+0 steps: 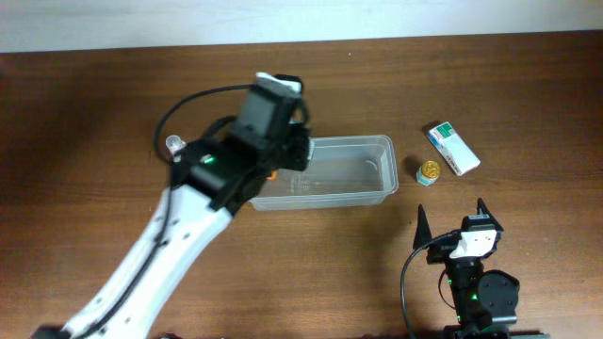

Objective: Pack container
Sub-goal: 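Grasp the dark brown bottle and carry it over the container, then lower and release the brown bottle into the container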

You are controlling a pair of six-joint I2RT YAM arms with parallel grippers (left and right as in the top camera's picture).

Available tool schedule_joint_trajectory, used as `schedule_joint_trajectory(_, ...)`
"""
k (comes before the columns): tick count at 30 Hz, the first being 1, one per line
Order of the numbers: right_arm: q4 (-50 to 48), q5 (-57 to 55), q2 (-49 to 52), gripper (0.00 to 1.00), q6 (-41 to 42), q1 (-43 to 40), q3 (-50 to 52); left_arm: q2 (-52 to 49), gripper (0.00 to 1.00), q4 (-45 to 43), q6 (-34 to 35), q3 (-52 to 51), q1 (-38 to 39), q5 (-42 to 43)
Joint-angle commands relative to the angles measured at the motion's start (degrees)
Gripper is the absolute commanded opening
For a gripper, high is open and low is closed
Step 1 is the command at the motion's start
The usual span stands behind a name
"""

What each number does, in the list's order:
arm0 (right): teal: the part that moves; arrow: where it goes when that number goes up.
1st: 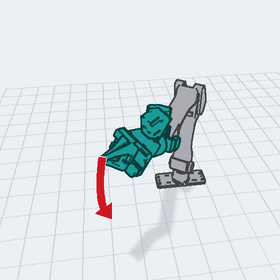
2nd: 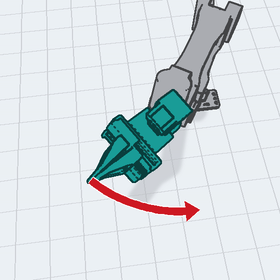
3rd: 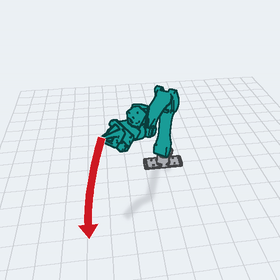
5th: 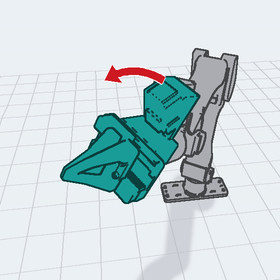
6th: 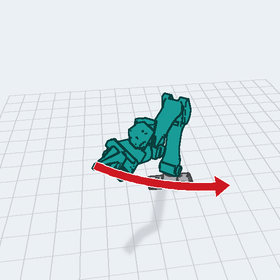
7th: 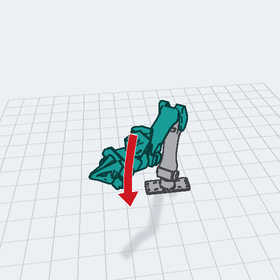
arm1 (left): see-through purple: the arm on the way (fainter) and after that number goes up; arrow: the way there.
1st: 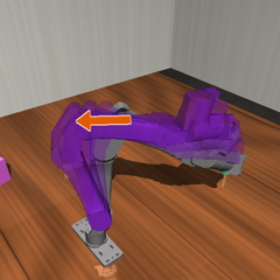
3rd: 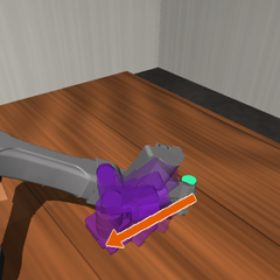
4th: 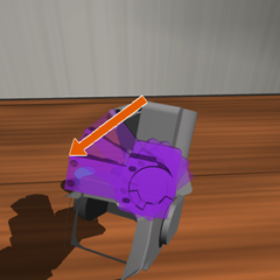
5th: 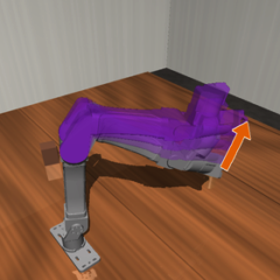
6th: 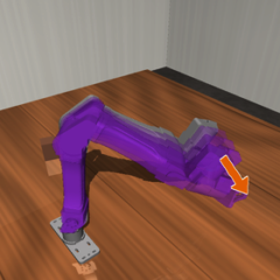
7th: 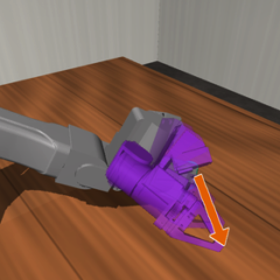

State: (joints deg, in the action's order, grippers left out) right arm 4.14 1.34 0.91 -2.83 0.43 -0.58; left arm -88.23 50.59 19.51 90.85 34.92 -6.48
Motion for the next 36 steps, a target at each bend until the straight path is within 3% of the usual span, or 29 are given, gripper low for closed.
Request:
schedule_joint_trajectory(1, 0.35, -0.31, -0.37, 0.99, 0.07, -0.11, 0.26, -4.20, 0.15, 0.52, 2.45, 1.62, 1.11, -4.07)
schedule_joint_trajectory(10, 0.35, -0.31, -0.37, 0.98, 0.07, -0.11, 0.26, -12.00, 0.14, 2.03, 4.94, 1.55, 1.09, -4.09)
schedule_joint_trajectory(19, 0.35, -0.31, -0.37, 0.98, 0.07, -0.11, 0.26, -12.24, 0.11, 5.75, 5.77, 1.09, 2.08, -9.92)
schedule_joint_trajectory(27, 0.35, -0.31, -0.37, 0.98, 0.07, -0.11, 0.26, -12.22, 0.05, 8.46, 5.68, 1.07, 2.10, -10.03)
schedule_joint_trajectory(36, 0.35, -0.33, -0.37, 0.98, 0.07, -0.11, 0.26, -12.22, 0.04, 10.19, 5.07, 1.03, 2.21, -10.01)
